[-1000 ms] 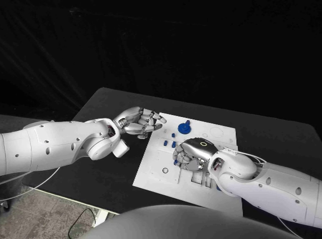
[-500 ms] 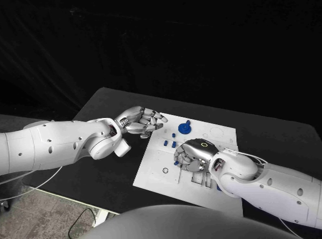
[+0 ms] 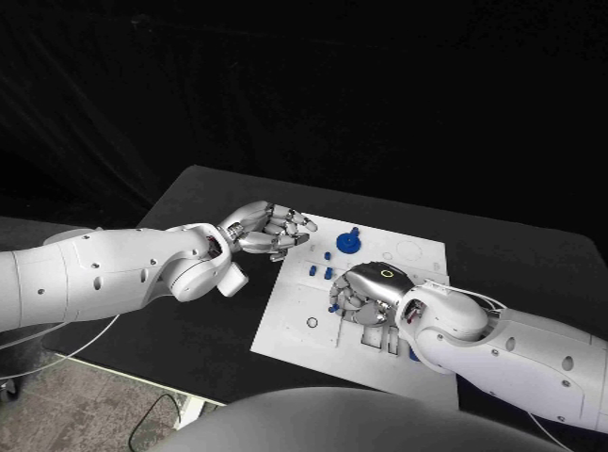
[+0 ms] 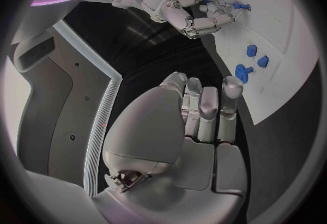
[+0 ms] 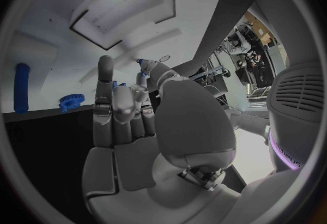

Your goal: Assemble the parts on the task board

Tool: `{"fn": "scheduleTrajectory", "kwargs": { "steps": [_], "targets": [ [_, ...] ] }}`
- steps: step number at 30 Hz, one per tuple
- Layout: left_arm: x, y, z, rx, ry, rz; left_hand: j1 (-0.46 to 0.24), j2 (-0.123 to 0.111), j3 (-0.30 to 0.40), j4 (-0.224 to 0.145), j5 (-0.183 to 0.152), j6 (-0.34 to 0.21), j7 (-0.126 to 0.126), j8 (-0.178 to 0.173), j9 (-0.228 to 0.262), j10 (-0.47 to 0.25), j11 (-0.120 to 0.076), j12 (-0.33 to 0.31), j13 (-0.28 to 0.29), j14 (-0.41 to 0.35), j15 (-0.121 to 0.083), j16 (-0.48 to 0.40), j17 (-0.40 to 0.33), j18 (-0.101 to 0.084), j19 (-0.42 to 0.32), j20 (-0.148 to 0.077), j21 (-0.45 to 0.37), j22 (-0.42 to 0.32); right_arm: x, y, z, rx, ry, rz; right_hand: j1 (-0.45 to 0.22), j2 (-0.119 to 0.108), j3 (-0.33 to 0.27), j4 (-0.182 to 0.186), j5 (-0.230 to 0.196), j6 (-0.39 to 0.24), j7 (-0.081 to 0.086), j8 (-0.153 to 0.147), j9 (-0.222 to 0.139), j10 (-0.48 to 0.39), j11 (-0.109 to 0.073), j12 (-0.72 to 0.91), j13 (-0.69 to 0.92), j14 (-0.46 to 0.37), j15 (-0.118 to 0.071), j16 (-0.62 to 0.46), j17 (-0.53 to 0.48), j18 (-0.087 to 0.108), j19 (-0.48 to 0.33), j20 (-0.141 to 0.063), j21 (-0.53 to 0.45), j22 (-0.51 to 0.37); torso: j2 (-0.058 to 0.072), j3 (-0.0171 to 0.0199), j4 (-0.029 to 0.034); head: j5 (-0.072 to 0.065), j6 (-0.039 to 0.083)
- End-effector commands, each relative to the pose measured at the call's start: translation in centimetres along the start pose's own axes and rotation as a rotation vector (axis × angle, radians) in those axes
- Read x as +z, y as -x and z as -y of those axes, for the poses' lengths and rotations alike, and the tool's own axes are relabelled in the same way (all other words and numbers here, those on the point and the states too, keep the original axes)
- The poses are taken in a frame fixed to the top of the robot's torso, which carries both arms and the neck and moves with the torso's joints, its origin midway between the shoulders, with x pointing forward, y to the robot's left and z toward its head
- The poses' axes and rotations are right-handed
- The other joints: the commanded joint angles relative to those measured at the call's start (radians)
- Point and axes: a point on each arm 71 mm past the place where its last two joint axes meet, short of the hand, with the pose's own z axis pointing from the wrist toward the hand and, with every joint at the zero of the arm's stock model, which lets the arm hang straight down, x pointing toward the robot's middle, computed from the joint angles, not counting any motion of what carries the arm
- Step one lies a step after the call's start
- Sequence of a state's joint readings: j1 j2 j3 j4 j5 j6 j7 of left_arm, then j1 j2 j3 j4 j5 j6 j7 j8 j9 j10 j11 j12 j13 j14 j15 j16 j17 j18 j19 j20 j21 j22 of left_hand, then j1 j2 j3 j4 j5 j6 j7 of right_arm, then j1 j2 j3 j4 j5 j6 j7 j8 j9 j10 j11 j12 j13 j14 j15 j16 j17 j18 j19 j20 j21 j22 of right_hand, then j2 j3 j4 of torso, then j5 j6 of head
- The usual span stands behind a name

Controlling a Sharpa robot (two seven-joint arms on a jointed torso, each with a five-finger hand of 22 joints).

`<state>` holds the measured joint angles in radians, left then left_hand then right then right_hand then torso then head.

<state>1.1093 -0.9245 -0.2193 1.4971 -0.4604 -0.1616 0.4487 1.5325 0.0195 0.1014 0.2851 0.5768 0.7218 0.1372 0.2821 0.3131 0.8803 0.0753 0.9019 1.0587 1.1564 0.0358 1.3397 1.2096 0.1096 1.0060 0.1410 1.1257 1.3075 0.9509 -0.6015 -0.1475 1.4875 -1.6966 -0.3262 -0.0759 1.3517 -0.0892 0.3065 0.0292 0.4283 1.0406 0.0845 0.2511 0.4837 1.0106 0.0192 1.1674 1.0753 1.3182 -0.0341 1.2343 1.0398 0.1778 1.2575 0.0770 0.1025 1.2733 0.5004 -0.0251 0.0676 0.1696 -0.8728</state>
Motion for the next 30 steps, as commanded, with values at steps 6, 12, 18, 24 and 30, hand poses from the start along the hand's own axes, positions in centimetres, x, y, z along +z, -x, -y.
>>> {"fn": "scheduleTrajectory", "kwargs": {
  "steps": [6,12,18,24,30],
  "targets": [
    [-0.14,0.02,0.05,-0.014,-0.005,-0.010,-0.007,0.001,0.008,-0.001,-0.004,-0.002,0.007,-0.004,0.001,-0.014,0.001,-0.011,-0.005,-0.015,0.001,-0.011,-0.008,0.015,-0.020,0.001,-0.012,0.008,0.23,-0.10,-0.28,-0.018,0.008,0.000,0.011,0.000,0.006,0.001,0.004,0.005,0.000,0.004,0.002,-0.009,0.002,-0.005,-0.002,-0.008,-0.001,-0.007,-0.001,0.003,-0.005,-0.001,-0.004,0.002,-0.001,0.0000,0.0017,-0.002,0.000],
    [-0.22,0.07,0.04,-0.017,-0.004,-0.009,-0.009,-0.001,0.010,-0.001,-0.004,-0.002,0.008,-0.004,0.002,-0.032,0.004,-0.025,-0.015,-0.046,0.003,-0.028,-0.031,0.020,-0.050,0.003,-0.040,-0.003,0.34,-0.15,-0.39,-0.024,0.011,-0.003,0.012,-0.001,0.007,0.000,0.004,0.004,0.001,0.004,0.002,-0.010,0.002,-0.006,-0.003,-0.009,-0.001,-0.008,-0.003,0.003,-0.005,-0.001,-0.005,0.003,0.000,-0.0004,0.0011,0.002,0.000],
    [-0.17,0.03,0.03,-0.027,-0.003,-0.011,-0.009,-0.001,0.012,-0.001,-0.005,-0.002,0.008,-0.005,0.003,-0.039,0.005,-0.030,-0.019,-0.061,0.005,-0.037,-0.042,0.022,-0.064,0.004,-0.052,-0.008,0.43,-0.25,-0.50,-0.032,0.009,-0.016,0.012,-0.003,0.009,-0.003,0.003,-0.003,0.004,0.000,0.003,-0.024,0.003,-0.017,-0.014,-0.013,0.000,-0.012,-0.008,0.002,-0.008,-0.001,-0.005,0.007,0.000,0.0001,0.0002,0.001,0.000],
    [-0.16,0.02,0.01,-0.033,0.000,-0.012,-0.009,-0.001,0.013,-0.001,-0.005,-0.001,0.009,-0.004,0.004,-0.049,0.006,-0.039,-0.025,-0.076,0.006,-0.046,-0.052,0.025,-0.078,0.005,-0.065,-0.013,0.43,-0.31,-0.52,-0.040,0.007,-0.024,0.012,-0.005,0.013,-0.006,0.000,-0.015,0.008,-0.007,0.003,-0.036,0.006,-0.026,-0.022,-0.018,0.002,-0.015,-0.013,0.002,-0.011,0.000,-0.006,0.013,0.000,0.0000,-0.0002,0.000,0.000],
    [-0.09,-0.05,0.00,-0.032,0.000,-0.016,-0.009,-0.001,0.014,-0.001,-0.005,-0.001,0.009,-0.004,0.004,-0.058,0.007,-0.046,-0.030,-0.086,0.007,-0.052,-0.060,0.027,-0.087,0.006,-0.075,-0.017,0.35,-0.42,-0.39,-0.042,0.000,-0.037,0.001,-0.011,0.022,-0.005,-0.048,-0.075,0.022,-0.051,-0.018,-0.072,0.014,-0.048,-0.044,-0.032,0.010,-0.026,-0.030,0.000,-0.021,0.005,-0.012,0.023,0.000,0.0001,-0.0006,0.000,0.000]
  ]
}}
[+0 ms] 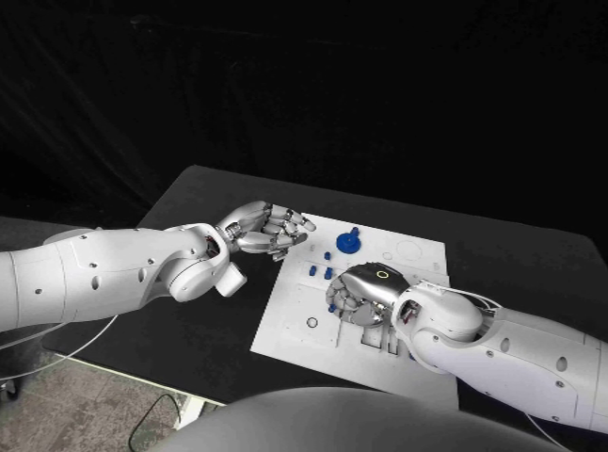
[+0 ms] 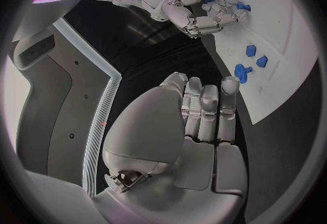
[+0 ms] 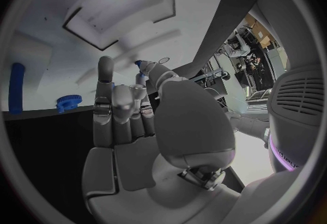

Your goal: Assemble the parts on the task board

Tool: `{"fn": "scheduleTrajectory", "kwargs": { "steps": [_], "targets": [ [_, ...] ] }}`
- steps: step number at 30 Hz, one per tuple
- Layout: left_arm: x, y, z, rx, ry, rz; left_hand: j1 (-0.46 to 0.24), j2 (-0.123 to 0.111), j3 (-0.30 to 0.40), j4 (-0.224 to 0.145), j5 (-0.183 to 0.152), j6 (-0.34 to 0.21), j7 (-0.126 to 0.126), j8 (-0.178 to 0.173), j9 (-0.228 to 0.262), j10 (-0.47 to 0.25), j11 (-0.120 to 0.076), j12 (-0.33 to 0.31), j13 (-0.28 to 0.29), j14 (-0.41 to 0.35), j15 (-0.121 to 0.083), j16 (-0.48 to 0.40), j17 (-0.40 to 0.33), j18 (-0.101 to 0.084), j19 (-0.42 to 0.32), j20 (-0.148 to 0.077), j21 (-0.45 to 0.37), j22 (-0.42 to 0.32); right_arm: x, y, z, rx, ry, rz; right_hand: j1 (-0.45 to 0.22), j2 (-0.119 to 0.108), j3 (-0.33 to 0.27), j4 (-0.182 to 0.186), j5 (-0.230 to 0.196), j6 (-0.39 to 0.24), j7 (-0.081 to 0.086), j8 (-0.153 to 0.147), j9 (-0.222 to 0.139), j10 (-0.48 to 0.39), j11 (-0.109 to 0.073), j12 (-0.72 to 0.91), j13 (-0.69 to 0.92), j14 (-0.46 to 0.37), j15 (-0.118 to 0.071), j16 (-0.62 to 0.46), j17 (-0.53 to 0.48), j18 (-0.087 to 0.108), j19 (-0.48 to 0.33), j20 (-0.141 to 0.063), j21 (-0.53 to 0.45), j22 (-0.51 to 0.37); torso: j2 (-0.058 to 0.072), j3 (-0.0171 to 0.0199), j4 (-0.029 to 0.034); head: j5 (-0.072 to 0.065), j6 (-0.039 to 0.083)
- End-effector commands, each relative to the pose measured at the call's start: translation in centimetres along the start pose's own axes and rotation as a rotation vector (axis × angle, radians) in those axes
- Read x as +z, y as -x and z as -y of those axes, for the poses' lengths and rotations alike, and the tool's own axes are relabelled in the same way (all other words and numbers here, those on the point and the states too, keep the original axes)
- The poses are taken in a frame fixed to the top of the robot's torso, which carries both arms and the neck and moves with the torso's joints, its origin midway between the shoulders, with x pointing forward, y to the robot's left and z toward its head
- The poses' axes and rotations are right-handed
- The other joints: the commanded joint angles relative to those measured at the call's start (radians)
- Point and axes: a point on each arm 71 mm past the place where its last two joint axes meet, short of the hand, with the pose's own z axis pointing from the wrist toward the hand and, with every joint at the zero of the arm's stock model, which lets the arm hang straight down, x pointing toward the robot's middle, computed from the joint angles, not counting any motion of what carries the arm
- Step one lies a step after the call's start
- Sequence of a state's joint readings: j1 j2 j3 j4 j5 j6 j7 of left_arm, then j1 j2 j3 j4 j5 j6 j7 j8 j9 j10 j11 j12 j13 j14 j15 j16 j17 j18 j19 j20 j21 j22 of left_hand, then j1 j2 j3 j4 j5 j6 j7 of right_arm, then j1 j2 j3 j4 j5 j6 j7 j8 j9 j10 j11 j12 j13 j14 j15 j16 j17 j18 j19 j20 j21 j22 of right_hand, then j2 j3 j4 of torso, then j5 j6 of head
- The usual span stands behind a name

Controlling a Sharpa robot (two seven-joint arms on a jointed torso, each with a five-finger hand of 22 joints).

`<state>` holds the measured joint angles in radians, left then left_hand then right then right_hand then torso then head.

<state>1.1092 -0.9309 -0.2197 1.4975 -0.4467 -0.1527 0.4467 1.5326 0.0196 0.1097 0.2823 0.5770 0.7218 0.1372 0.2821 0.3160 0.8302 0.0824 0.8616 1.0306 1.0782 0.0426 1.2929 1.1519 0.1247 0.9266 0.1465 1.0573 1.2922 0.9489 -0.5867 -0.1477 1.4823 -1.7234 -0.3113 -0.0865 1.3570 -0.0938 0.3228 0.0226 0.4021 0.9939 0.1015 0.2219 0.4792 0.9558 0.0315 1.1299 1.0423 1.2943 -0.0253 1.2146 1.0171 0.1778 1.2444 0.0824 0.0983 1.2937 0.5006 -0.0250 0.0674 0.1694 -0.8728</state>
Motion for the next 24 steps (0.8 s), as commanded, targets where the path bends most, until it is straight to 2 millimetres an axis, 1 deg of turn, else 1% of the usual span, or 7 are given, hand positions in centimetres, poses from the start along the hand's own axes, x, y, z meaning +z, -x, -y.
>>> {"fn": "scheduleTrajectory", "kwargs": {
  "steps": [1,4,8,12,17,21,24],
  "targets": [
    [0.1,-0.3,0.1,-0.018,-0.008,-0.019,-0.009,-0.001,0.006,0.001,-0.005,-0.001,0.009,-0.004,0.001,-0.009,0.000,-0.007,-0.003,-0.010,0.000,-0.007,-0.004,0.012,-0.010,0.001,-0.008,-0.003,-0.1,-0.3,0.1,-0.019,-0.010,-0.030,-0.007,-0.009,0.008,0.002,-0.037,-0.045,0.006,-0.036,-0.022,-0.031,0.003,-0.019,-0.019,-0.013,0.003,-0.010,-0.013,0.000,-0.011,0.001,-0.010,0.004,0.000,0.0001,-0.0001,0.000,0.000],
    [0.2,-0.3,0.1,-0.019,-0.008,-0.020,-0.010,-0.002,0.007,0.002,-0.005,-0.001,0.010,-0.005,0.002,-0.023,0.001,-0.020,-0.012,-0.028,0.001,-0.018,-0.018,0.015,-0.028,0.002,-0.025,-0.010,-0.1,-0.4,0.2,-0.020,-0.015,-0.046,-0.014,-0.021,0.010,0.003,-0.085,-0.089,0.003,-0.073,-0.047,-0.054,0.004,-0.032,-0.033,-0.021,0.005,-0.015,-0.020,0.001,-0.015,0.005,-0.016,0.006,0.000,0.0000,0.0002,-0.001,0.000],
    [0.2,-0.3,0.1,-0.020,-0.008,-0.017,-0.011,-0.003,0.010,0.001,-0.006,-0.001,0.010,-0.005,0.003,-0.041,0.003,-0.036,-0.025,-0.058,0.004,-0.038,-0.042,0.020,-0.057,0.004,-0.055,-0.022,-0.2,-0.4,0.3,-0.019,-0.016,-0.043,-0.025,-0.032,0.007,0.010,-0.148,-0.157,-0.010,-0.124,-0.084,-0.058,0.002,-0.030,-0.033,-0.026,0.005,-0.016,-0.026,0.003,-0.015,0.009,-0.025,0.005,0.000,0.0002,0.0003,-0.001,0.000],
    [0.2,-0.2,0.1,-0.023,-0.009,-0.012,-0.012,-0.004,0.011,0.001,-0.006,-0.001,0.011,-0.006,0.003,-0.046,0.005,-0.040,-0.028,-0.092,0.006,-0.061,-0.068,0.026,-0.089,0.007,-0.088,-0.036,-0.4,-0.2,0.5,-0.010,-0.013,-0.017,-0.031,-0.036,-0.003,0.018,-0.183,-0.208,-0.021,-0.154,-0.114,-0.055,0.001,-0.024,-0.029,-0.027,0.004,-0.016,-0.029,0.004,-0.012,0.010,-0.031,0.001,0.000,0.0000,0.0008,-0.002,0.000],
    [0.2,-0.2,0.1,-0.024,-0.011,-0.007,-0.015,-0.006,0.017,0.001,-0.008,-0.002,0.012,-0.007,0.007,-0.072,0.015,-0.053,-0.037,-0.246,0.017,-0.168,-0.190,0.046,-0.213,0.016,-0.218,-0.092,-1.2,0.4,0.8,0.018,-0.014,0.026,-0.027,-0.041,-0.028,0.035,-0.213,-0.292,-0.054,-0.159,-0.157,-0.044,-0.002,-0.012,-0.020,-0.027,0.003,-0.016,-0.034,0.005,-0.008,0.010,-0.034,-0.008,0.000,0.0000,0.0007,-0.004,0.000],
    [0.0,0.1,0.1,-0.024,-0.016,0.007,-0.018,-0.007,0.018,0.002,-0.010,-0.003,0.012,-0.007,0.008,-0.085,0.021,-0.062,-0.043,-0.307,0.023,-0.211,-0.239,0.045,-0.222,0.021,-0.239,-0.097,-2.5,2.1,1.6,0.048,-0.022,0.098,-0.022,-0.040,-0.033,0.041,-0.215,-0.300,-0.056,-0.157,-0.166,-0.026,-0.003,0.000,-0.007,-0.024,0.002,-0.014,-0.032,0.005,-0.006,0.009,-0.033,-0.011,0.000,-0.0001,-0.0009,-0.012,0.000],
    [0.0,0.3,0.2,-0.029,-0.029,0.024,-0.030,-0.004,0.018,0.004,-0.018,-0.003,0.012,-0.008,0.010,-0.104,0.032,-0.084,-0.065,-0.343,0.035,-0.247,-0.265,0.042,-0.239,0.030,-0.277,-0.110,-3.3,3.7,2.4,0.078,-0.039,0.149,-0.018,-0.036,-0.038,0.051,-0.214,-0.285,-0.050,-0.148,-0.171,-0.005,-0.006,0.013,0.004,-0.018,0.000,-0.010,-0.028,0.005,-0.002,0.008,-0.033,-0.014,-0.001,0.0003,-0.0006,-0.023,0.000]
  ]
}}
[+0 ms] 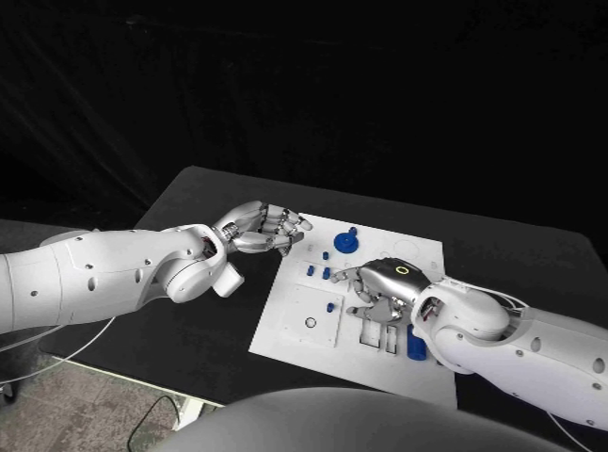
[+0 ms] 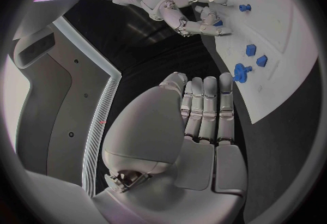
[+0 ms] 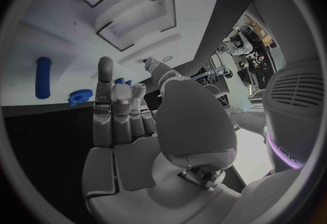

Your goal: Assemble the parts on the task board

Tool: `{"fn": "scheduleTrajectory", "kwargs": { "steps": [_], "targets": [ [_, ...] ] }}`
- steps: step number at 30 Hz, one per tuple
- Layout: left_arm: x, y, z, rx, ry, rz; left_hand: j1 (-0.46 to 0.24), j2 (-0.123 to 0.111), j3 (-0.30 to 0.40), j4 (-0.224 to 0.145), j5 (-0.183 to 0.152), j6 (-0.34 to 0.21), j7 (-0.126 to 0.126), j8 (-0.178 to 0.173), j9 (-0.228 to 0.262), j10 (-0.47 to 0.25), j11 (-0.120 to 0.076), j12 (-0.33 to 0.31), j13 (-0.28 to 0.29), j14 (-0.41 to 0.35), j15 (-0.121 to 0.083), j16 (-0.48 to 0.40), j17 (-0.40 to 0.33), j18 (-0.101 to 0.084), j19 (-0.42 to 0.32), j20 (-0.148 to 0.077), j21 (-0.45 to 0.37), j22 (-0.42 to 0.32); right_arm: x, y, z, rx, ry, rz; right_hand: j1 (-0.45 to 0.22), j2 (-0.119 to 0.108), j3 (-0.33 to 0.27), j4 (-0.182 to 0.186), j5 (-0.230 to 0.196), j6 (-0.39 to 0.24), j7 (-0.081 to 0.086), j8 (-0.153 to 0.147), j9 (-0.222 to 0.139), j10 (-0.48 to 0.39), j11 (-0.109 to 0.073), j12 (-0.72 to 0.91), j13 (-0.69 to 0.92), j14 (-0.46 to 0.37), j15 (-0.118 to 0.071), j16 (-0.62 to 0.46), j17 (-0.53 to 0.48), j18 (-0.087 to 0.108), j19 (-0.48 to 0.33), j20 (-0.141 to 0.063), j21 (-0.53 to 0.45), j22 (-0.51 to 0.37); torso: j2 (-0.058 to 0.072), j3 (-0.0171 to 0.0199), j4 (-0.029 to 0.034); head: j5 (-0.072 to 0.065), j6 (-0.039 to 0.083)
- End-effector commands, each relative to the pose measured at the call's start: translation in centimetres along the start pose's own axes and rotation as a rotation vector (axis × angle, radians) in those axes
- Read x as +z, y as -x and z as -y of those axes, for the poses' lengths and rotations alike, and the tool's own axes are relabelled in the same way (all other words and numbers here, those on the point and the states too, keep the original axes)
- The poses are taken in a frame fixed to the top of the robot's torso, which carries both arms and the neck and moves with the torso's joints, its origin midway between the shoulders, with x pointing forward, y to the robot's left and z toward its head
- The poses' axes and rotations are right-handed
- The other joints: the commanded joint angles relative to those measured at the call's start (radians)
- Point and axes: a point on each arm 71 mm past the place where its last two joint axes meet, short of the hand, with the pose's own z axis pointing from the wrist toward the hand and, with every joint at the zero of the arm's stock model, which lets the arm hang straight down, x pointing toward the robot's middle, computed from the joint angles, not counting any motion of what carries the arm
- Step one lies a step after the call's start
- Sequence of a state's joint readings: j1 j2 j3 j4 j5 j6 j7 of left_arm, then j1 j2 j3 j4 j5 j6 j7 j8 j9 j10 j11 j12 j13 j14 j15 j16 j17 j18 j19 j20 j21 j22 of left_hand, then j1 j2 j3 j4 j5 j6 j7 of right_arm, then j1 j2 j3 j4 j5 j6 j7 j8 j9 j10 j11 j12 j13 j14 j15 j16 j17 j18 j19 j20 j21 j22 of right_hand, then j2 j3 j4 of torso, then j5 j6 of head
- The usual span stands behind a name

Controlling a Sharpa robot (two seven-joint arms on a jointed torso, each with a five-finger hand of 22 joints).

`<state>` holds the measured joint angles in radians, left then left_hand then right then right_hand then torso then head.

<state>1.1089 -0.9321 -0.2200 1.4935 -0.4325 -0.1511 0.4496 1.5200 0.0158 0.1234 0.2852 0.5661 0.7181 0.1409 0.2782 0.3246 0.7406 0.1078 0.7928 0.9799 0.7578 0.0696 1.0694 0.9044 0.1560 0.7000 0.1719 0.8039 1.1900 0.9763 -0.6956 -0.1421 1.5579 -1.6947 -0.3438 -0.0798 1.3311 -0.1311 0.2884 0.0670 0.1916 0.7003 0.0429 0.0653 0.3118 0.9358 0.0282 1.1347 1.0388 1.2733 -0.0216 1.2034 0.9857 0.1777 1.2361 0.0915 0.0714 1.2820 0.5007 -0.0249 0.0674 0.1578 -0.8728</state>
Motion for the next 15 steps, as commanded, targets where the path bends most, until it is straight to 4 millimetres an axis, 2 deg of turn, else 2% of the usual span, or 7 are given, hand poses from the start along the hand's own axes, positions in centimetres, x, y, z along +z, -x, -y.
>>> {"fn": "scheduleTrajectory", "kwargs": {
  "steps": [1,5,7,10,13,14,15],
  "targets": [
    [0.0,0.1,0.3,-0.021,-0.039,0.024,-0.026,0.001,0.003,0.001,-0.012,0.000,0.007,-0.004,0.002,-0.028,0.014,-0.029,-0.026,-0.043,0.016,-0.043,-0.031,0.009,-0.022,0.009,-0.044,-0.016,-0.7,2.5,0.8,0.082,-0.014,0.117,0.009,0.003,-0.005,0.010,-0.003,0.016,0.012,0.013,-0.005,0.022,-0.003,0.012,0.011,0.005,-0.005,0.002,0.004,0.005,0.009,-0.002,-0.006,-0.003,-0.002,0.0004,-0.0001,-0.016,0.000],
    [-0.1,0.3,0.7,-0.018,-0.078,0.058,-0.058,0.002,-0.012,0.003,-0.044,-0.001,0.006,-0.006,0.004,-0.068,0.034,-0.066,-0.065,-0.108,0.042,-0.109,-0.081,0.002,-0.063,0.025,-0.117,-0.047,-1.6,5.2,2.3,0.153,-0.068,0.164,0.020,0.008,-0.004,0.019,0.020,0.056,0.030,0.033,-0.008,0.038,-0.007,0.020,0.019,0.014,-0.009,0.007,0.010,0.005,0.016,-0.006,-0.005,-0.007,-0.002,0.0006,-0.0013,-0.028,0.000],
    [-0.1,0.5,0.8,-0.014,-0.103,0.078,-0.072,0.002,-0.021,0.006,-0.058,0.000,0.006,-0.006,0.004,-0.091,0.036,-0.074,-0.076,-0.135,0.046,-0.134,-0.101,-0.001,-0.081,0.030,-0.150,-0.062,-2.1,6.5,3.1,0.178,-0.099,0.181,0.022,0.009,-0.003,0.021,0.029,0.068,0.035,0.038,-0.009,0.041,-0.008,0.022,0.020,0.016,-0.009,0.009,0.011,0.005,0.018,-0.007,-0.005,-0.008,-0.002,0.0010,0.0001,-0.034,0.000],
    [-0.1,0.6,1.0,-0.014,-0.129,0.099,-0.091,0.002,-0.043,0.007,-0.072,-0.008,0.005,-0.012,0.003,-0.136,0.038,-0.079,-0.093,-0.186,0.052,-0.173,-0.137,-0.002,-0.121,0.038,-0.224,-0.098,-2.6,7.7,4.2,0.199,-0.136,0.192,0.025,0.011,-0.001,0.026,0.040,0.094,0.042,0.052,-0.008,0.050,-0.007,0.027,0.025,0.018,-0.010,0.008,0.010,0.005,0.020,-0.008,-0.006,-0.009,-0.001,0.0004,-0.0014,-0.041,0.000],
    [0.1,0.5,1.2,-0.014,-0.151,0.111,-0.109,0.007,-0.071,0.006,-0.099,-0.027,0.002,-0.017,0.002,-0.203,0.040,-0.089,-0.114,-0.257,0.058,-0.224,-0.179,-0.005,-0.175,0.047,-0.313,-0.145,-3.2,8.3,5.1,0.214,-0.167,0.191,0.026,0.012,0.000,0.028,0.044,0.105,0.045,0.058,-0.007,0.058,-0.007,0.032,0.031,0.019,-0.010,0.010,0.012,0.005,0.021,-0.008,-0.006,-0.010,0.000,0.0005,0.0002,-0.050,0.000],
    [0.2,0.5,1.2,-0.013,-0.159,0.115,-0.111,0.013,-0.090,0.009,-0.109,-0.036,0.004,-0.015,0.004,-0.239,0.039,-0.086,-0.129,-0.290,0.058,-0.250,-0.208,-0.002,-0.193,0.052,-0.364,-0.175,-3.3,8.4,5.5,0.218,-0.177,0.186,0.027,0.013,0.001,0.028,0.047,0.109,0.046,0.060,-0.007,0.063,-0.007,0.035,0.034,0.021,-0.010,0.011,0.014,0.005,0.021,-0.008,-0.005,-0.010,0.001,0.0008,0.0004,-0.054,0.000],
    [0.3,0.5,1.2,-0.013,-0.163,0.117,-0.108,0.015,-0.097,0.006,-0.111,-0.039,0.003,-0.013,0.006,-0.254,0.036,-0.086,-0.135,-0.302,0.057,-0.259,-0.218,0.000,-0.196,0.054,-0.379,-0.185,-3.4,8.4,5.7,0.220,-0.183,0.182,0.027,0.013,0.002,0.029,0.048,0.112,0.047,0.061,-0.007,0.066,-0.007,0.037,0.036,0.022,-0.010,0.012,0.015,0.005,0.022,-0.008,-0.005,-0.010,0.001,0.0006,-0.0005,-0.055,0.000]
  ]
}}
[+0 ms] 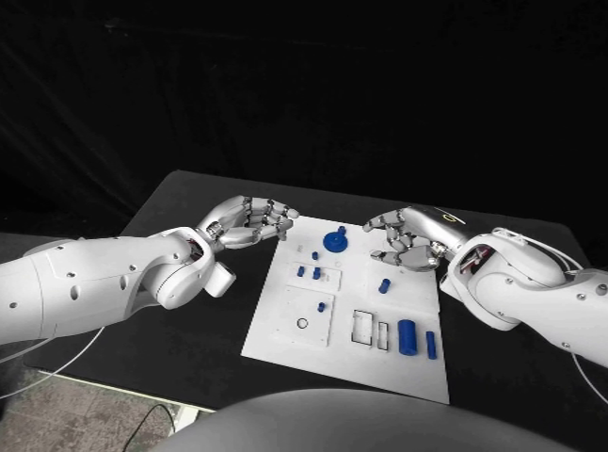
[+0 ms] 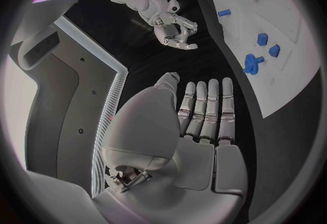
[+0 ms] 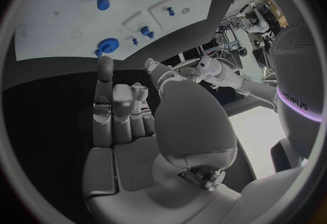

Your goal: Assemble the parts on the task board

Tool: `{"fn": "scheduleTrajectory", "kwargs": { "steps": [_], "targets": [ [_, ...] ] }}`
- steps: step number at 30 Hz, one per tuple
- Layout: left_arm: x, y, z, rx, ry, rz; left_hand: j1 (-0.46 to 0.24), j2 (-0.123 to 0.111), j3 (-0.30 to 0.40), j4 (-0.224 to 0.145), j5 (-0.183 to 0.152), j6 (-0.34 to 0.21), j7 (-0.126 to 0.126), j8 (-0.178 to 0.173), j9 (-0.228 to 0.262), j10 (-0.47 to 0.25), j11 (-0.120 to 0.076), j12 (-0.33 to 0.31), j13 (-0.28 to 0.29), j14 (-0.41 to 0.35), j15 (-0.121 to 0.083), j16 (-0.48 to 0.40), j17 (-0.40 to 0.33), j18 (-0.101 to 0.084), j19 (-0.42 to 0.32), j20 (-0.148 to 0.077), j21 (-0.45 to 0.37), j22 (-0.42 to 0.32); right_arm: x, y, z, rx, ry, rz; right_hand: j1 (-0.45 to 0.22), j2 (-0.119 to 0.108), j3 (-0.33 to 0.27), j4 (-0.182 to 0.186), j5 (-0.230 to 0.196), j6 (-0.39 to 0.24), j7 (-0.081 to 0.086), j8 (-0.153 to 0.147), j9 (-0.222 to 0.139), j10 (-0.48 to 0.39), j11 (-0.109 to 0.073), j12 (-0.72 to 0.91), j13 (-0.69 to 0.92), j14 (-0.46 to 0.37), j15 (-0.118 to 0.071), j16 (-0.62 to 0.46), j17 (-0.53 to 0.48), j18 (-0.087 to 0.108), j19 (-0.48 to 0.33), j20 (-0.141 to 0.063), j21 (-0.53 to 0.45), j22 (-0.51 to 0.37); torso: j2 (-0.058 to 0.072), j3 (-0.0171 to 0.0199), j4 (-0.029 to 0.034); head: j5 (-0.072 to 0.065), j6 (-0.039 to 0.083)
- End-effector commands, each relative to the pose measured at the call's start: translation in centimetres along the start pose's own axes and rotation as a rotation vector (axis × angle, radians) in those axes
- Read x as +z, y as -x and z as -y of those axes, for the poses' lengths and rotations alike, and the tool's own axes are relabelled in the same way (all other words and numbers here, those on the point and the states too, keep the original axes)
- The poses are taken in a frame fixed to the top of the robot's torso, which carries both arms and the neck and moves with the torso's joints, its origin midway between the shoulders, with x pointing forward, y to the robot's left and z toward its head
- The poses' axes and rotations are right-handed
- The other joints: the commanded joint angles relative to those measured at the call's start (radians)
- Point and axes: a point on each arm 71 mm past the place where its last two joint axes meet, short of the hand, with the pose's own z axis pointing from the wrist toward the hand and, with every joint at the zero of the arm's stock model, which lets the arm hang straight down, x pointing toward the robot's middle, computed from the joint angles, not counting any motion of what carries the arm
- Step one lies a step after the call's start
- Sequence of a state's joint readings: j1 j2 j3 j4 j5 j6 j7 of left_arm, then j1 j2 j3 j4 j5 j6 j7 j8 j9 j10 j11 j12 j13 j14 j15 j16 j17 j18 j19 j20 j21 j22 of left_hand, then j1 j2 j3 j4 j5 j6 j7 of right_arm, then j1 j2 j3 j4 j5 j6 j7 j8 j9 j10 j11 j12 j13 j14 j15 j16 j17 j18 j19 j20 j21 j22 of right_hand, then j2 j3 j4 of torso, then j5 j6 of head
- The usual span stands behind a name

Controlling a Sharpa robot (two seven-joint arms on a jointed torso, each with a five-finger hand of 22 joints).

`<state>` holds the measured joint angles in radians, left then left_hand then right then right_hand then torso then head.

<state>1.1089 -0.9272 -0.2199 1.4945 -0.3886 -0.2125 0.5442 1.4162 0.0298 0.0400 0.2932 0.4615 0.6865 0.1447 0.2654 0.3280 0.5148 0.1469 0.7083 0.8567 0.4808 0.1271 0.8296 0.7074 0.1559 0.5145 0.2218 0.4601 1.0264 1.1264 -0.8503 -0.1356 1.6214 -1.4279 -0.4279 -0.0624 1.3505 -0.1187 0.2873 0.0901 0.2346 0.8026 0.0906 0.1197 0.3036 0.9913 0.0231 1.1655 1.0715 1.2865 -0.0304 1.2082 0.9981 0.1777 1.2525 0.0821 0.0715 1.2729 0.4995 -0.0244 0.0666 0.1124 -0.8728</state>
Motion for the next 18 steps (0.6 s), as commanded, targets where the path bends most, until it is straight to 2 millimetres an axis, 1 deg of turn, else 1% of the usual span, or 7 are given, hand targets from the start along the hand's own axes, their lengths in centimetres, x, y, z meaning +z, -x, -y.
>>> {"fn": "scheduleTrajectory", "kwargs": {
  "steps": [1,4,6,10,14,18],
  "targets": [
    [0.4,0.1,0.5,-0.003,-0.078,0.047,-0.002,0.004,-0.028,-0.002,-0.009,-0.015,0.001,0.003,0.005,-0.051,-0.004,0.001,-0.025,-0.046,-0.001,-0.036,-0.041,0.005,-0.019,0.007,-0.065,-0.038,-0.2,0.1,0.9,0.076,-0.050,-0.009,0.008,0.001,0.003,0.006,0.006,0.010,-0.001,0.007,0.001,0.013,-0.002,0.008,0.006,0.010,-0.001,0.009,0.005,0.005,0.006,0.001,-0.005,-0.001,0.002,0.0002,0.0000,-0.011,0.000],
    [0.7,0.0,0.5,-0.004,-0.086,0.048,0.007,0.013,-0.047,-0.003,-0.010,-0.025,-0.001,0.010,0.008,-0.095,-0.006,-0.003,-0.054,-0.089,-0.001,-0.071,-0.079,0.008,-0.034,0.013,-0.109,-0.063,-0.4,0.1,1.4,0.079,-0.059,-0.013,0.009,0.002,0.004,0.006,0.008,0.014,0.000,0.009,0.001,0.018,-0.002,0.012,0.009,0.011,-0.001,0.010,0.006,0.005,0.007,0.001,-0.005,-0.001,0.001,0.0002,0.0008,-0.019,0.000],
    [0.8,-0.1,0.4,-0.007,-0.089,0.049,0.020,0.020,-0.059,-0.003,-0.005,-0.033,-0.002,0.015,0.010,-0.119,-0.003,-0.005,-0.081,-0.113,0.002,-0.097,-0.111,0.011,-0.049,0.018,-0.146,-0.085,-0.5,0.1,1.6,0.080,-0.062,-0.014,0.011,0.002,0.005,0.007,0.011,0.017,0.000,0.010,0.001,0.026,-0.002,0.016,0.014,0.013,-0.002,0.011,0.008,0.005,0.008,0.000,-0.005,-0.001,0.002,0.0003,-0.0003,-0.022,0.000],
    [1.1,-0.2,0.3,-0.011,-0.097,0.051,0.036,0.029,-0.079,-0.003,0.004,-0.045,-0.005,0.021,0.013,-0.142,-0.008,0.002,-0.122,-0.125,-0.001,-0.118,-0.152,0.019,-0.051,0.026,-0.192,-0.118,-0.7,-0.1,2.0,0.078,-0.068,-0.016,0.015,0.003,0.009,0.007,0.023,0.021,0.001,0.012,0.000,0.042,-0.003,0.026,0.023,0.018,-0.003,0.015,0.012,0.005,0.011,-0.001,-0.004,-0.001,0.002,0.0004,0.0006,-0.034,0.000],
    [1.2,-0.3,0.2,-0.015,-0.098,0.049,0.046,0.034,-0.085,-0.004,0.011,-0.049,-0.006,0.024,0.014,-0.150,-0.009,0.008,-0.138,-0.127,-0.002,-0.122,-0.165,0.021,-0.046,0.029,-0.206,-0.130,-0.7,-0.2,2.2,0.064,-0.068,-0.022,0.016,0.003,0.011,0.007,0.030,0.026,0.002,0.015,-0.001,0.063,-0.004,0.038,0.037,0.022,-0.004,0.018,0.016,0.005,0.014,-0.002,-0.003,-0.001,0.001,0.0009,0.0005,-0.036,0.000],
    [1.4,-0.6,-0.1,-0.024,-0.093,0.039,0.067,0.038,-0.086,-0.006,0.027,-0.052,-0.007,0.027,0.014,-0.153,-0.007,0.015,-0.156,-0.123,-0.001,-0.122,-0.178,0.022,-0.037,0.032,-0.219,-0.141,-0.8,-0.7,2.4,0.045,-0.068,-0.036,0.017,0.002,0.014,0.009,0.036,0.036,0.003,0.019,-0.002,0.090,-0.005,0.054,0.052,0.028,-0.005,0.023,0.022,0.005,0.018,-0.003,-0.002,0.000,0.001,0.0003,0.0013,-0.039,0.000]
  ]
}}
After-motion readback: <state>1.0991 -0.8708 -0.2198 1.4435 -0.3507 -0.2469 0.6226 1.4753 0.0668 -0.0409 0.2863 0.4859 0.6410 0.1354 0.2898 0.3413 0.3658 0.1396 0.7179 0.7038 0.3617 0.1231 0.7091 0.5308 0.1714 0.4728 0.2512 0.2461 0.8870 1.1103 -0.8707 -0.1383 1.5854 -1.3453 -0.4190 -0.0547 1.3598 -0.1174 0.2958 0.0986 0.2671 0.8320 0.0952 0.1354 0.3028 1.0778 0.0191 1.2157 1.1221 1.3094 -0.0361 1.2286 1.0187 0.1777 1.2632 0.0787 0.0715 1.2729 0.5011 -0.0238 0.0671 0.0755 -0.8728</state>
